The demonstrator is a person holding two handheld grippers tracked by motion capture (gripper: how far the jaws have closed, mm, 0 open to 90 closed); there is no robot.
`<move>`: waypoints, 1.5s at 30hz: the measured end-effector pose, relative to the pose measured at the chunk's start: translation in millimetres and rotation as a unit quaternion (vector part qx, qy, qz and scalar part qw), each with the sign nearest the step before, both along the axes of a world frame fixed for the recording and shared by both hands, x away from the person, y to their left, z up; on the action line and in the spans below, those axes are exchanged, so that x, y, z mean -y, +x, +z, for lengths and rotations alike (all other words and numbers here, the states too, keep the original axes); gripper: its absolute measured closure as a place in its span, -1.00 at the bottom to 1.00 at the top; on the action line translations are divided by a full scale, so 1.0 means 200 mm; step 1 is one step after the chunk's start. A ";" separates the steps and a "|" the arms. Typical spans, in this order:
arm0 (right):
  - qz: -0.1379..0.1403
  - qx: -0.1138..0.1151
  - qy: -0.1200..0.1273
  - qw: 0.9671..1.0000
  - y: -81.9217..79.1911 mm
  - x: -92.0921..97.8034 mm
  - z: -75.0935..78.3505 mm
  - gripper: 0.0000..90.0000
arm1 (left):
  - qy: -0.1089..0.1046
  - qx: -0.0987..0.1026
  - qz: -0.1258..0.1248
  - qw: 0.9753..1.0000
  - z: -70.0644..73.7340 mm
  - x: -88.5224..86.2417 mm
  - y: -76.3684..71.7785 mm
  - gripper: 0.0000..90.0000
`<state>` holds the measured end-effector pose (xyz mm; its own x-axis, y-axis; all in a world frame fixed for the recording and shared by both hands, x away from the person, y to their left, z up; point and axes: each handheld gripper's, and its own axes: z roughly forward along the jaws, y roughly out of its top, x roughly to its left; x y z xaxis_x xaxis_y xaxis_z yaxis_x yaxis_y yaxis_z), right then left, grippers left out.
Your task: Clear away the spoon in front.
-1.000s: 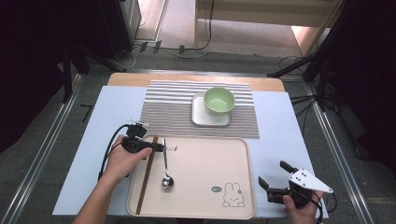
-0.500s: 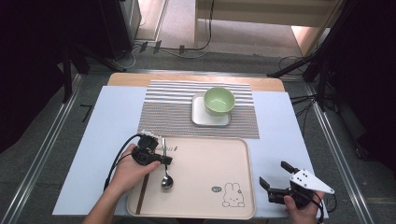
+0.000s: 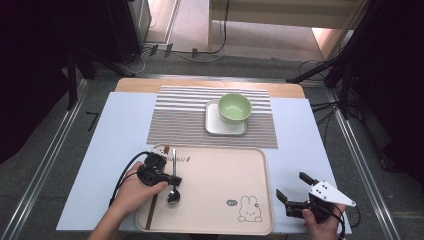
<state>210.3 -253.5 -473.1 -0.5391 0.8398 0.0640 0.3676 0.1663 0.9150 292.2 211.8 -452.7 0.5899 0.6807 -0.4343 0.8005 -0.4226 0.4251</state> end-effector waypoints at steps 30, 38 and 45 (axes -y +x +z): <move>0.003 -0.001 -0.001 1.000 0.01 0.00 0.00 -0.95 | -0.053 0.024 0.083 0.995 0.03 -0.09 0.06 0.58; 0.000 0.003 0.001 1.000 0.00 0.00 0.01 -0.95 | -0.064 0.048 0.102 0.992 0.11 -0.05 0.11 0.04; -0.001 0.005 0.000 1.000 0.00 0.01 0.01 -0.95 | -0.062 0.066 0.101 0.991 0.18 0.01 0.17 -0.09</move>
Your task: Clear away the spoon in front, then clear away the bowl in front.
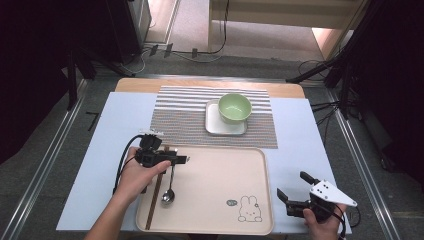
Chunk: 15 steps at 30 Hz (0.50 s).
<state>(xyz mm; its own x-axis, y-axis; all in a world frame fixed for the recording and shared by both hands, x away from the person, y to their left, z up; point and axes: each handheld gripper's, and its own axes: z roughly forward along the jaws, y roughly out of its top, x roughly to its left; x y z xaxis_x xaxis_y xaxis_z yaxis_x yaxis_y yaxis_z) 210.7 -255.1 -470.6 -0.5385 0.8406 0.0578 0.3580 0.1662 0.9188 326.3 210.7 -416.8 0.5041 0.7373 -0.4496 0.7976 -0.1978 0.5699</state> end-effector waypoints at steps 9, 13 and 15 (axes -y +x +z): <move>-0.001 0.002 0.002 1.000 0.00 0.01 0.01 -0.95 | 0.002 0.013 0.009 1.000 0.06 0.06 0.09 -0.12; -0.002 0.001 0.004 1.000 0.00 0.01 0.00 -0.95 | 0.003 0.018 0.012 1.000 0.09 0.09 0.14 -0.06; -0.003 0.001 0.004 1.000 0.00 0.01 0.00 -0.95 | 0.003 0.021 0.018 1.000 0.11 0.10 0.16 -0.04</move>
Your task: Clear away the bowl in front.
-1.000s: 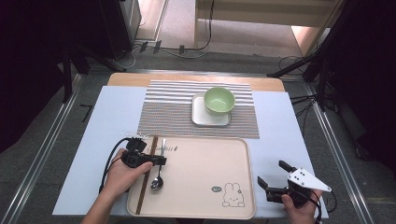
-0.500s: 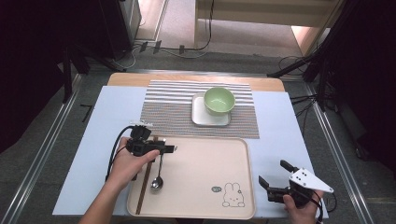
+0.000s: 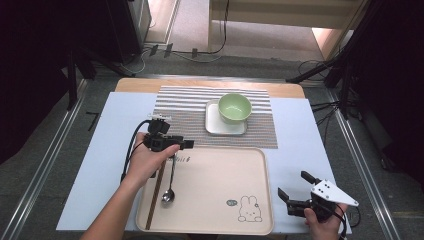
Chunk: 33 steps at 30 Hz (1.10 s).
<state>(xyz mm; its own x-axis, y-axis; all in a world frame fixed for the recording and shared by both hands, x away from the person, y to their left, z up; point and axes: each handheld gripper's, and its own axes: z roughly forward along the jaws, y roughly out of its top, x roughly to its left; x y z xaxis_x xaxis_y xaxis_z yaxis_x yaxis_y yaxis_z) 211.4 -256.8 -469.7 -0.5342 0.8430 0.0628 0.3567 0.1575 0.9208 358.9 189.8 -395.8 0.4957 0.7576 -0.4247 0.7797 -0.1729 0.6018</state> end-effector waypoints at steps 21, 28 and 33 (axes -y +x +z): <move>0.001 0.000 0.002 1.000 0.00 0.01 0.00 -0.95 | -0.008 0.000 0.012 1.000 0.08 0.10 0.24 -0.45; 0.001 0.000 0.002 1.000 0.00 0.02 0.00 -0.95 | -0.016 -0.002 0.011 1.000 0.09 0.12 0.29 -0.55; -0.001 -0.002 0.001 1.000 -0.01 0.02 -0.01 -0.95 | 0.000 -0.009 0.008 1.000 0.09 0.14 0.34 -0.58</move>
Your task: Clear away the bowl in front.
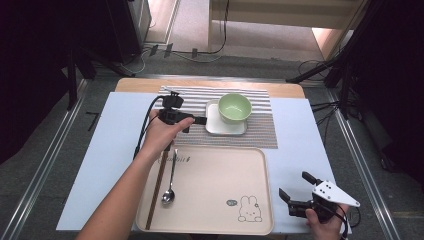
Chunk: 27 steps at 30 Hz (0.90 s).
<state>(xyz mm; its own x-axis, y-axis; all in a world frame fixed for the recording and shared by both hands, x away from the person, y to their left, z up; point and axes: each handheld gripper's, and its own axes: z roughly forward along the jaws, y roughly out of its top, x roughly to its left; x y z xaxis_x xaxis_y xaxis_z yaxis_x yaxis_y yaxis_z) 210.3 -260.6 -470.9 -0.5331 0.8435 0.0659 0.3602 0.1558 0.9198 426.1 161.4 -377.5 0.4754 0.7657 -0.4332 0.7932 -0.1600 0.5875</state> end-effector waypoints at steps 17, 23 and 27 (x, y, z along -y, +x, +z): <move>-0.001 -0.001 0.001 1.000 0.00 0.01 0.00 -0.95 | 0.015 0.015 0.030 0.999 0.02 0.09 0.17 -0.39; -0.002 0.002 0.000 1.000 0.00 0.02 0.00 -0.95 | 0.018 0.013 0.036 0.999 0.02 0.14 0.22 -0.31; -0.002 0.000 0.004 1.000 0.00 0.02 0.00 -0.95 | 0.020 0.010 0.039 0.999 0.02 0.18 0.26 -0.28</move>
